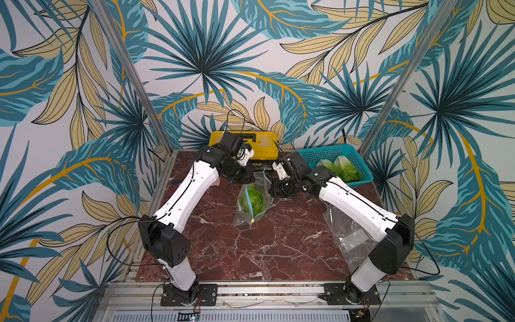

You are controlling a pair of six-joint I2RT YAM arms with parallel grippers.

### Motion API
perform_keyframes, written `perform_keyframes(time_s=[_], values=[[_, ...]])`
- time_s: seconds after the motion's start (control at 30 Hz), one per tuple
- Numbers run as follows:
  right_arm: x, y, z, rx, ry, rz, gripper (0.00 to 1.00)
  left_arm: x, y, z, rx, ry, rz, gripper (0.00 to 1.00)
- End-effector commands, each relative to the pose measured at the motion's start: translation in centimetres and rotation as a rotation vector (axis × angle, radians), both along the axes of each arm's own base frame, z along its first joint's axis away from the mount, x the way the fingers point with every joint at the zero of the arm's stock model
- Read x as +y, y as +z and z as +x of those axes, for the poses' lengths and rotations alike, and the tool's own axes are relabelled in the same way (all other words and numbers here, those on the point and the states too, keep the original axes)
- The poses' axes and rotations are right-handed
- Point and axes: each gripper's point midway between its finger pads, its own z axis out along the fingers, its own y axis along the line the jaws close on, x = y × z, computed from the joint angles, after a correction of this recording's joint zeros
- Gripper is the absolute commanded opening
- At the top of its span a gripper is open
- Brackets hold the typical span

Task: Put the chinese cabbages into a zipper bag and zip it
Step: Adjust the zipper on the food storage bag, then pick up the Chinese cabbage from the basket.

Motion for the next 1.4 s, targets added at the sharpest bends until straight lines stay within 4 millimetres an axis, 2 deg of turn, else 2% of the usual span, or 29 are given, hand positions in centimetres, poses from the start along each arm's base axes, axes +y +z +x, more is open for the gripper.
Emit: perform_keyframes(time_s=[0.0, 0.07, 0.1, 0.2, 0.3, 0.37, 0.43, 0.5, 0.53, 0.57, 0.63, 0.7, 0.77, 0.83, 0.9, 0.97, 1.0, 1.03, 1.07, 1.23, 1.27, 1.37], values=[[0.6, 7.3, -0.9, -0.132, 0.083, 0.105, 0.0, 1.4, 6.7, -1.4, -0.143, 0.042, -0.079, 0.0], [1.5, 9.4, -1.2, -0.155, 0.115, 0.189, 0.0, 1.3, 7.8, -2.0, -0.149, 0.048, -0.108, 0.0], [1.6, 9.3, -1.1, -0.148, 0.111, 0.183, 0.0, 0.9, 7.8, -2.3, -0.135, 0.038, -0.123, 0.0], [1.1, 6.8, -0.5, -0.092, 0.117, 0.063, 0.0, -1.2, 8.7, -3.1, -0.118, -0.016, -0.174, 0.0], [0.9, 7.2, 0.4, -0.124, 0.094, 0.091, 0.0, -1.8, 9.4, -2.8, -0.127, -0.024, -0.191, 0.0], [-0.6, 6.3, 1.5, -0.107, 0.025, 0.108, 0.0, -2.0, 8.0, -2.2, -0.094, -0.02, -0.174, 0.0], [-2.4, 4.1, 2.4, -0.059, -0.037, 0.095, 0.0, -2.9, 5.8, -1.7, -0.016, -0.036, -0.176, 0.0], [-3.6, 2.3, 2.9, -0.015, -0.066, 0.104, 0.16, -3.9, 3.5, -0.9, 0.059, -0.049, -0.177, 0.0], [-4.3, 2.3, 3.1, 0.006, -0.074, 0.131, 0.28, -4.4, 2.4, -0.5, 0.091, -0.053, -0.174, 0.0], [-5.1, 3.0, 3.2, 0.024, -0.08, 0.183, 0.35, -4.6, 1.8, 0.0, 0.107, -0.053, -0.171, 0.0], [-7.9, 5.1, 3.9, -0.003, -0.136, 0.266, 0.45, -5.0, 1.3, 1.0, 0.103, -0.052, -0.163, 0.0], [-12.0, 5.5, 4.6, -0.036, -0.249, 0.235, 0.54, -5.6, 1.3, 2.0, 0.098, -0.055, -0.172, 0.0], [-16.2, 3.7, 5.4, -0.015, -0.352, 0.12, 0.6, -6.4, 1.0, 2.8, 0.107, -0.069, -0.184, 0.0], [-22.0, 0.6, 6.6, 0.022, -0.51, -0.089, 0.64, -7.5, 0.6, 3.2, 0.106, -0.088, -0.182, 0.0], [-26.5, -0.8, 8.1, 0.004, -0.595, -0.316, 0.7, -8.2, 0.0, 3.3, 0.119, -0.102, -0.183, 0.0], [-29.9, -1.2, 9.7, -0.021, -0.641, -0.527, 0.8, -8.4, -0.4, 3.3, 0.132, -0.105, -0.182, 0.0], [-31.2, -1.6, 10.8, -0.026, -0.65, -0.625, 0.9, -8.4, -0.6, 3.4, 0.133, -0.104, -0.179, 0.0], [-31.9, -2.2, 12.1, -0.023, -0.638, -0.694, 0.97, -8.3, -0.8, 3.4, 0.131, -0.102, -0.17, 0.0], [-32.3, -2.8, 13.1, -0.011, -0.624, -0.745, 0.99, -8.2, -0.9, 3.5, 0.126, -0.099, -0.16, 0.0], [-33.4, -6.9, 17.9, 0.057, -0.56, -0.91, 0.99, -7.8, -1.2, 3.5, 0.117, -0.093, -0.139, 0.0], [-33.6, -7.4, 18.5, 0.058, -0.553, -0.929, 0.99, -7.7, -1.4, 3.5, 0.119, -0.092, -0.136, 0.0], [-34.0, -11.2, 19.4, 0.136, -0.516, -0.923, 0.99, -7.4, -1.6, 3.3, 0.119, -0.09, -0.125, 0.0]])
